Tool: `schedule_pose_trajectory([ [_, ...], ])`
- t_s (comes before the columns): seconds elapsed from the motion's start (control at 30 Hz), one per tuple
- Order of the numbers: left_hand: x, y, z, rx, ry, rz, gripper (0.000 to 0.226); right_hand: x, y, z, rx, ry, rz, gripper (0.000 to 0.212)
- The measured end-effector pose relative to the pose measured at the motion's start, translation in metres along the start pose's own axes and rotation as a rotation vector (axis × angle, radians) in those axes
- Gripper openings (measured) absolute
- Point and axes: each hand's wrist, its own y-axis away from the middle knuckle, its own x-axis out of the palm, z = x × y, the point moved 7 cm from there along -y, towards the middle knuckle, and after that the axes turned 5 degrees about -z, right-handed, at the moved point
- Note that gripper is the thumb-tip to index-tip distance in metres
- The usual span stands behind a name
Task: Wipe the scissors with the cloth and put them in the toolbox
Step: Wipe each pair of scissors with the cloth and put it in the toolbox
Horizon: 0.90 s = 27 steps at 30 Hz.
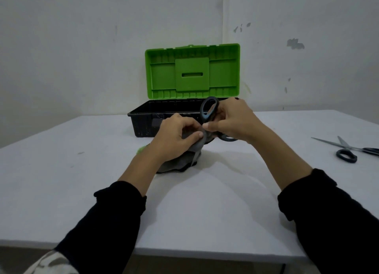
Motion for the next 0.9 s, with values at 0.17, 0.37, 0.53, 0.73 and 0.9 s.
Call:
schedule_pose_trajectory([
  [0.17, 0.0, -0.002, 0.003, 0.018, -0.061, 0.022, 0.028, -0.008, -0.001, -0.006, 0.021, -0.131, -0.044, 0.021],
  [0.37, -0.008, 0.003, 0.011, 0.021, -0.096, 0.002, 0.03, -0.018, 0.001, -0.013, 0.072, -0.198, -0.036, 0.016],
  [0.53, -0.016, 0.006, 0.021, 0.01, -0.062, -0.052, 0.03, -0.027, 0.001, -0.029, 0.172, -0.24, -0.046, 0.02],
  [0.73, -0.011, 0.006, 0.015, 0.168, -0.163, -0.149, 0.029, -0.018, 0.008, -0.049, 0.435, -0.371, -0.032, 0.03],
  [0.9, -0.014, 0.004, 0.035, 0.037, -0.159, -0.219, 0.038, 0.006, 0.014, -0.039, 0.51, -0.528, 0.303, 0.016],
])
